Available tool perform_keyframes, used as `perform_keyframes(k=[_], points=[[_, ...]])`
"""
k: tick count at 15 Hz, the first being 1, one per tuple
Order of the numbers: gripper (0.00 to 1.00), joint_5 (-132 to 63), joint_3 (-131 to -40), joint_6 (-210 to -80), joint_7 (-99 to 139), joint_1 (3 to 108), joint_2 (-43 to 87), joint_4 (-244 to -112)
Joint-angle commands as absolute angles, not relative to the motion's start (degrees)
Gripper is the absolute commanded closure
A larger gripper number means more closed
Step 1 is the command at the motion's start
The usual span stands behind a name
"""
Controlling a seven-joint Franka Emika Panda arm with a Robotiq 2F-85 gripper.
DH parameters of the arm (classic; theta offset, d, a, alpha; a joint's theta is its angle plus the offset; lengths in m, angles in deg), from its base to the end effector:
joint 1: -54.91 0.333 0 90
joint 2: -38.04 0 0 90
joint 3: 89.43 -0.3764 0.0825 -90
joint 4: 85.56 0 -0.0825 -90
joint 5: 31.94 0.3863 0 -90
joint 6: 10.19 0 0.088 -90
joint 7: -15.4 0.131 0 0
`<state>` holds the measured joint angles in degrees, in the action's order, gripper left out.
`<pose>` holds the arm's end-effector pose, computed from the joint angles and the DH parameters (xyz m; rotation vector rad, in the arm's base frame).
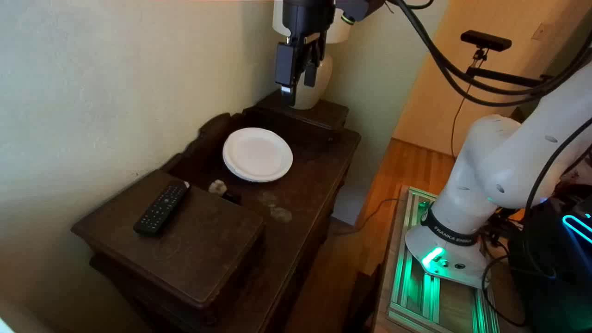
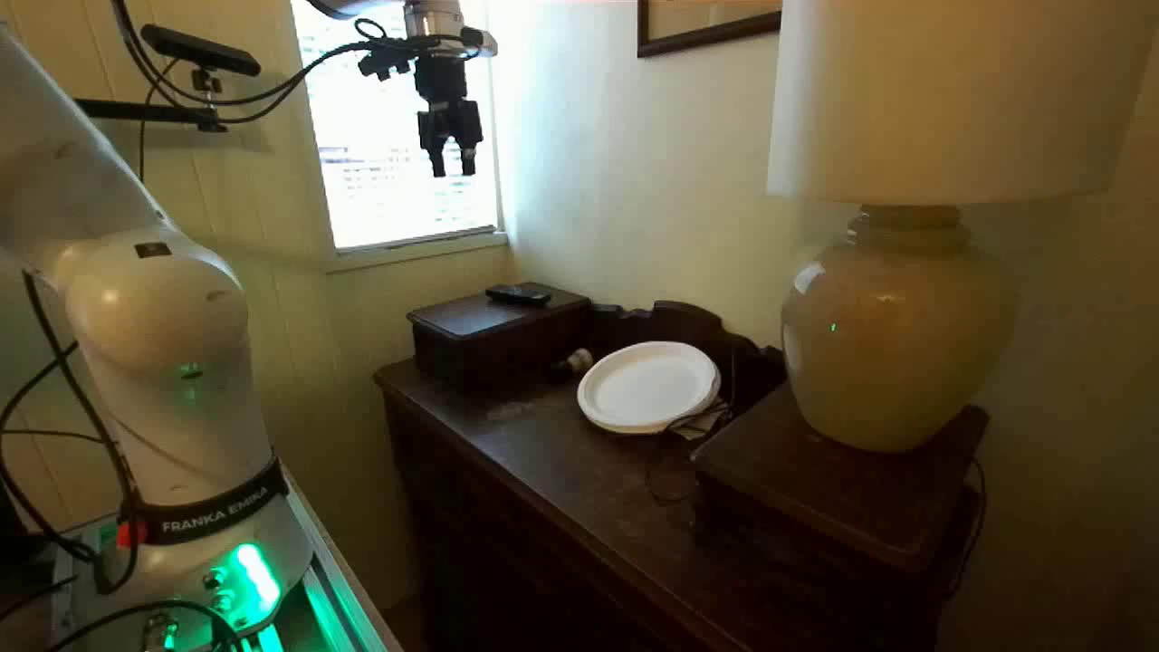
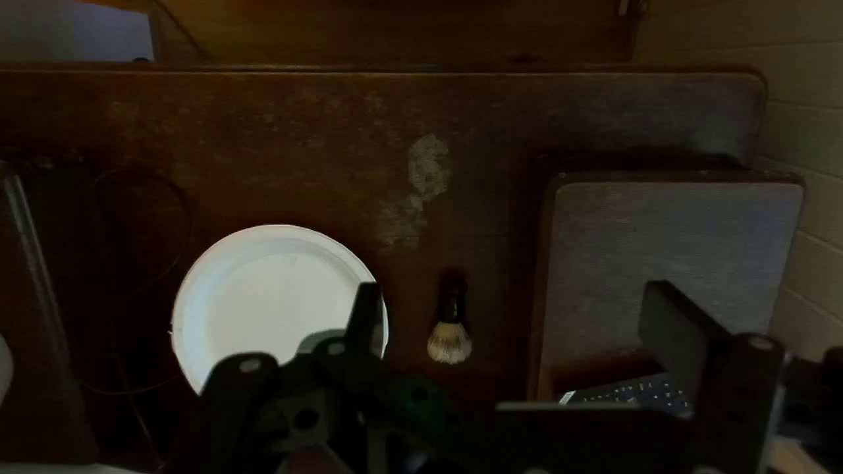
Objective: Put the black remote control on the right side of the counter.
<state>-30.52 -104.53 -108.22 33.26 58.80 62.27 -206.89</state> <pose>0.3788 0.1551 0.6075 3.0637 -0.0089 0.0436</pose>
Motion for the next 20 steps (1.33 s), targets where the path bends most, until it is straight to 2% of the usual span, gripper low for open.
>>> perform_keyframes(k=[1,5,8,14,17,20], points=[[0.0,-30.9,-103.7,-108.1,33.6,59.9,62.1,-206.7],[0.0,-30.9,-103.7,-108.1,33.6,59.9,62.1,-206.7],[0.0,-29.9,-103.7,-114.5,40.0,58.1,57.5,-204.4],[0.0,-32.0,-105.3,-130.7,60.4,57.8,39.6,-194.5],[0.0,-33.9,-104.3,-137.6,72.6,61.2,30.2,-188.9],[0.0,-35.2,-102.0,-139.3,84.3,66.0,21.5,-182.9]])
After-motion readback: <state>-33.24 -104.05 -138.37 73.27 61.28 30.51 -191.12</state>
